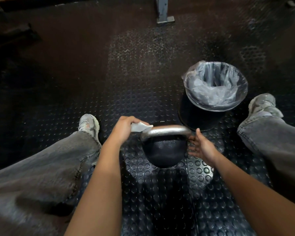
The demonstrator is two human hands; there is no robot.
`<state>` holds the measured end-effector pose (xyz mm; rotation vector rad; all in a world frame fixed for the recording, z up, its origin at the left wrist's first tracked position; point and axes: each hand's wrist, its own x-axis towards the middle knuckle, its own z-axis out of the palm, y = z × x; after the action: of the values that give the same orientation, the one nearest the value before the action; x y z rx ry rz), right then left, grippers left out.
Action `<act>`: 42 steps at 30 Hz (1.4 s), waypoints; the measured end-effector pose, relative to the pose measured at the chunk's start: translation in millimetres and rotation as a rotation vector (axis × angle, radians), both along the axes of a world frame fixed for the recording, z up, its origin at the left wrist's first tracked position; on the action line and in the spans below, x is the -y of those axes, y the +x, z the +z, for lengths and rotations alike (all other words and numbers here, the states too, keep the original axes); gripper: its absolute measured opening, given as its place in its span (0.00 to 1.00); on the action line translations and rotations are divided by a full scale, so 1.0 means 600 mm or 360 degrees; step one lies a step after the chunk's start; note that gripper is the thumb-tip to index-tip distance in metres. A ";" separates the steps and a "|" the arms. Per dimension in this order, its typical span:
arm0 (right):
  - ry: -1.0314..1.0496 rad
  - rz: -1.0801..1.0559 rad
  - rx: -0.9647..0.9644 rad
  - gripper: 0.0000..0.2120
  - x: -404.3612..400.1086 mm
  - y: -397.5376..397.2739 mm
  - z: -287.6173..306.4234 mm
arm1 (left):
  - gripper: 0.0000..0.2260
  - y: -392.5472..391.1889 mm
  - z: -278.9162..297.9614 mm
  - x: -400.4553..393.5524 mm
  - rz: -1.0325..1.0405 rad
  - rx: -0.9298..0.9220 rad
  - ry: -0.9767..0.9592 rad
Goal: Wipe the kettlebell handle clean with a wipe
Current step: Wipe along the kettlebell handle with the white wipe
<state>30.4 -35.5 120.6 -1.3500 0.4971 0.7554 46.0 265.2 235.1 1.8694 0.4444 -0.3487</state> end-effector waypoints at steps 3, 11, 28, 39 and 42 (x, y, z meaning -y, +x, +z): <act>-0.0004 -0.0016 -0.0009 0.33 0.001 0.000 -0.004 | 0.16 -0.026 -0.029 -0.003 0.0108 -0.0075 0.0023; -0.0006 -0.0007 -0.0028 0.33 0.003 0.001 -0.004 | 0.16 0.009 -0.121 -0.026 -0.0031 -0.0313 0.0058; -0.0032 -0.0037 -0.0031 0.29 -0.003 -0.005 0.011 | 0.15 -0.015 -0.068 0.011 -0.0023 -0.0199 0.0149; -0.0007 -0.0052 -0.0026 0.29 -0.004 -0.006 0.012 | 0.15 -0.030 -0.069 -0.020 0.0063 -0.0238 0.0158; -0.0023 -0.0053 -0.0033 0.32 -0.001 -0.005 0.007 | 0.14 -0.015 -0.088 -0.007 -0.0092 -0.0255 0.0240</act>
<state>27.7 -34.8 124.9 -1.3456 0.5414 0.7401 36.9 269.4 182.2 2.0118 0.5385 -0.5186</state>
